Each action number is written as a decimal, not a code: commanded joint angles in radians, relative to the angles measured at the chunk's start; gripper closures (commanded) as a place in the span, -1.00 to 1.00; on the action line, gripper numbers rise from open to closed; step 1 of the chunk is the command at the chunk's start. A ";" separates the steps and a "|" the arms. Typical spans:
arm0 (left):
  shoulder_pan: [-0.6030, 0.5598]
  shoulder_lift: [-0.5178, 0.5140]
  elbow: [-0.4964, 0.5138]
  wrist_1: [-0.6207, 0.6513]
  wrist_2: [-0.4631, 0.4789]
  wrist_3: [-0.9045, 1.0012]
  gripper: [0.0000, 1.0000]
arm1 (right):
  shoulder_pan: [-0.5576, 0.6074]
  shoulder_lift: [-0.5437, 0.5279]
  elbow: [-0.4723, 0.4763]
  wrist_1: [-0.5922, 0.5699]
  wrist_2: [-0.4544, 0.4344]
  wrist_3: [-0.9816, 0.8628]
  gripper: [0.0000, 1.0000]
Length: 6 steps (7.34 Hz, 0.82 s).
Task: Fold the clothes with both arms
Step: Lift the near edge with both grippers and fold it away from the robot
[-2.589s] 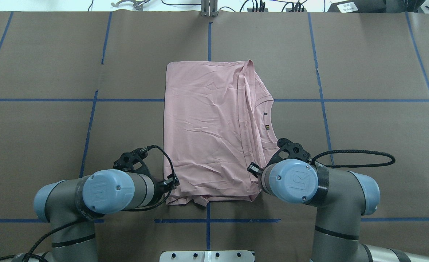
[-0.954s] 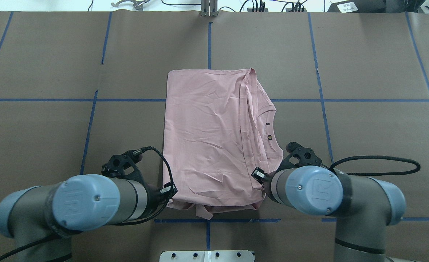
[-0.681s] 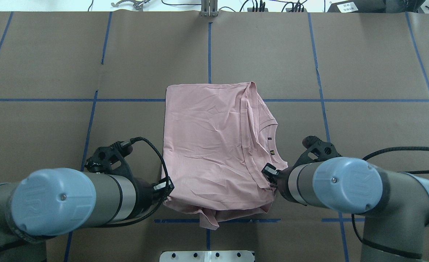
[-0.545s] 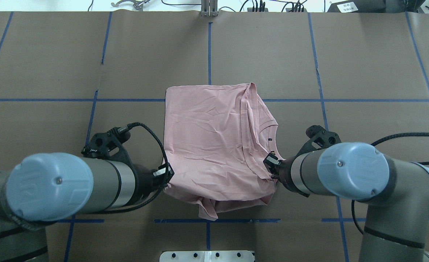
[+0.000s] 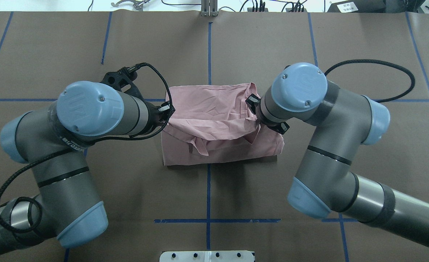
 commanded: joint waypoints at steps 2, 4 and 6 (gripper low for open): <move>-0.051 -0.057 0.236 -0.165 0.018 0.083 1.00 | 0.078 0.108 -0.286 0.093 0.076 -0.120 1.00; -0.132 -0.141 0.585 -0.412 0.074 0.299 0.21 | 0.164 0.301 -0.794 0.448 0.137 -0.300 -0.98; -0.200 -0.103 0.593 -0.479 0.070 0.378 0.13 | 0.310 0.337 -0.899 0.452 0.299 -0.543 -1.00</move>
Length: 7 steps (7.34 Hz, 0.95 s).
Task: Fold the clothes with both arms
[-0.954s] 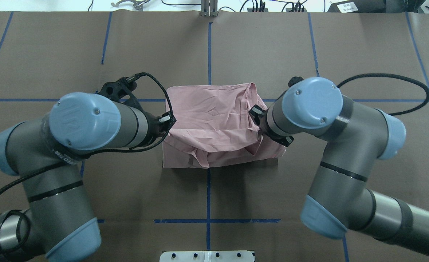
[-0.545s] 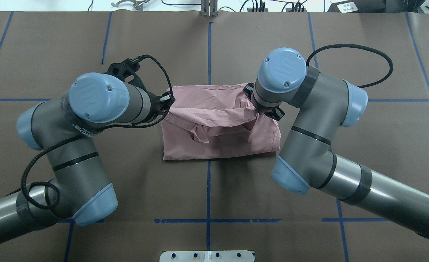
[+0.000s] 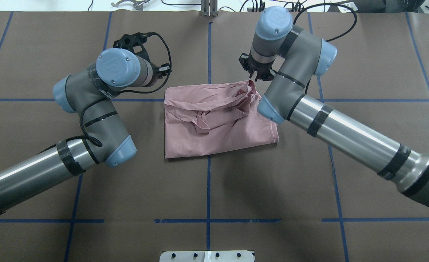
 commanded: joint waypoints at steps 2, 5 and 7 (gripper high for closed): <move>-0.047 0.034 0.014 -0.081 -0.044 0.120 0.13 | 0.122 -0.030 -0.014 0.029 0.134 -0.213 -1.00; -0.264 0.200 -0.147 -0.074 -0.424 0.446 0.12 | 0.293 -0.241 0.153 0.018 0.292 -0.445 -1.00; -0.420 0.364 -0.242 -0.066 -0.599 0.684 0.08 | 0.481 -0.389 0.195 0.017 0.409 -0.758 -1.00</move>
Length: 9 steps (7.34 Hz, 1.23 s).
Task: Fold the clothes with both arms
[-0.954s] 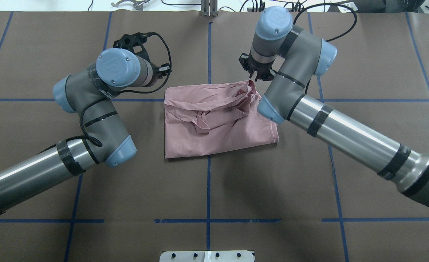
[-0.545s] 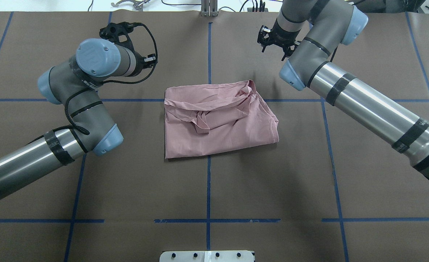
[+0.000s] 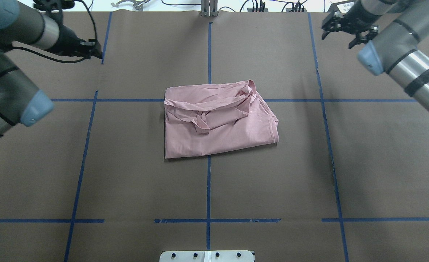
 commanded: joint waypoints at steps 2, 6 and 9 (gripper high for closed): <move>-0.305 0.273 -0.103 0.041 -0.262 0.537 0.08 | 0.219 -0.304 0.116 0.000 0.095 -0.487 -1.00; -0.566 0.317 -0.120 0.460 -0.268 1.083 -0.07 | 0.343 -0.513 0.285 -0.211 0.102 -0.873 -1.00; -0.564 0.456 -0.146 0.491 -0.292 1.068 -1.00 | 0.374 -0.623 0.544 -0.517 0.086 -1.039 -1.00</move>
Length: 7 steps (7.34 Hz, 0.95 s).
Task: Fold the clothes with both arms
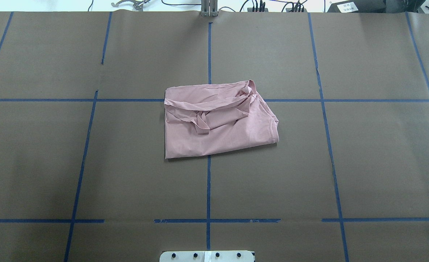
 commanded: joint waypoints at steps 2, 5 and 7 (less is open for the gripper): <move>0.001 0.040 -0.017 0.002 -0.004 -0.129 -1.00 | -0.008 -0.069 0.209 -0.207 -0.041 -0.039 -1.00; 0.019 0.013 -0.017 -0.010 0.019 -0.199 -1.00 | -0.030 -0.073 0.186 -0.213 -0.052 -0.036 -1.00; 0.019 0.008 -0.023 -0.038 0.034 -0.205 -1.00 | -0.031 -0.067 0.189 -0.204 -0.039 -0.020 -1.00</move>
